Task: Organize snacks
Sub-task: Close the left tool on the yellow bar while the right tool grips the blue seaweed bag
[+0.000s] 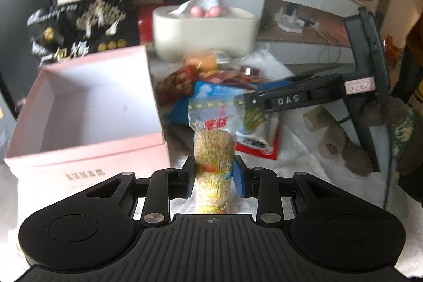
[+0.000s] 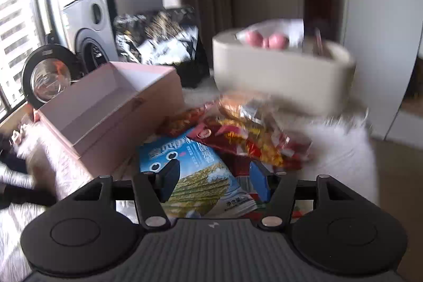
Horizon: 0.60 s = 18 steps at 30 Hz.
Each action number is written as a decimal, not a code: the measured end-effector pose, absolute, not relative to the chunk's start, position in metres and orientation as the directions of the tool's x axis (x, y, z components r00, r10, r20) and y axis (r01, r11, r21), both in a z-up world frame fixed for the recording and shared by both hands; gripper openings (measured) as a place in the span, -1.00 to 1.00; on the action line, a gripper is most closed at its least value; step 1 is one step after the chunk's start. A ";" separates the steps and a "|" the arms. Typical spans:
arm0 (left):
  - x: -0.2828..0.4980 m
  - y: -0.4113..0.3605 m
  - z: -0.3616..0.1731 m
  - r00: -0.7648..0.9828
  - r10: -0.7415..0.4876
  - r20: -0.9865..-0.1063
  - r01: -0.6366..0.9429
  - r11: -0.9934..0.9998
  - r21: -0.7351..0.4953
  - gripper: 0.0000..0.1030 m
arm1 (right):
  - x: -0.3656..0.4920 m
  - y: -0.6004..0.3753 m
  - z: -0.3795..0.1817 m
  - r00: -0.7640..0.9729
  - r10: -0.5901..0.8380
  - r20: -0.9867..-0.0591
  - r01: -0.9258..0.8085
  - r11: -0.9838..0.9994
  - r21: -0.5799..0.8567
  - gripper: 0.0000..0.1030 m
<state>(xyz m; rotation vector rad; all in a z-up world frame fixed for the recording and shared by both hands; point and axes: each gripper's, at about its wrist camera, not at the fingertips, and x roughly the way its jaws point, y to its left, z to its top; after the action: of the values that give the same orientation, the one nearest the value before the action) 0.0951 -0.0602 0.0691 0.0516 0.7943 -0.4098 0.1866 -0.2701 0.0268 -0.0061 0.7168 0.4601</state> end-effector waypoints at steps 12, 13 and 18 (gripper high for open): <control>0.104 -0.069 0.017 0.612 -0.285 -0.738 0.356 0.932 -0.064 -0.19 | 0.166 -0.250 0.033 0.615 0.415 -0.671 -0.493 0.866 0.084 0.15; 0.104 -0.067 0.017 0.614 -0.290 -0.734 0.358 0.931 -0.069 -0.23 | 0.168 -0.247 0.033 0.623 0.406 -0.668 -0.487 0.870 0.074 0.15; 0.089 -0.061 0.022 0.604 -0.291 -0.742 0.396 0.918 -0.037 -0.29 | 0.181 -0.230 0.027 0.594 0.426 -0.683 -0.485 0.866 0.118 0.16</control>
<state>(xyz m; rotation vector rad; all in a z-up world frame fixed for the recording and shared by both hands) 0.0888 -0.0614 0.0217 0.1361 0.8331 -0.3987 0.1805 -0.2304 0.0275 -0.0837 0.7703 0.5299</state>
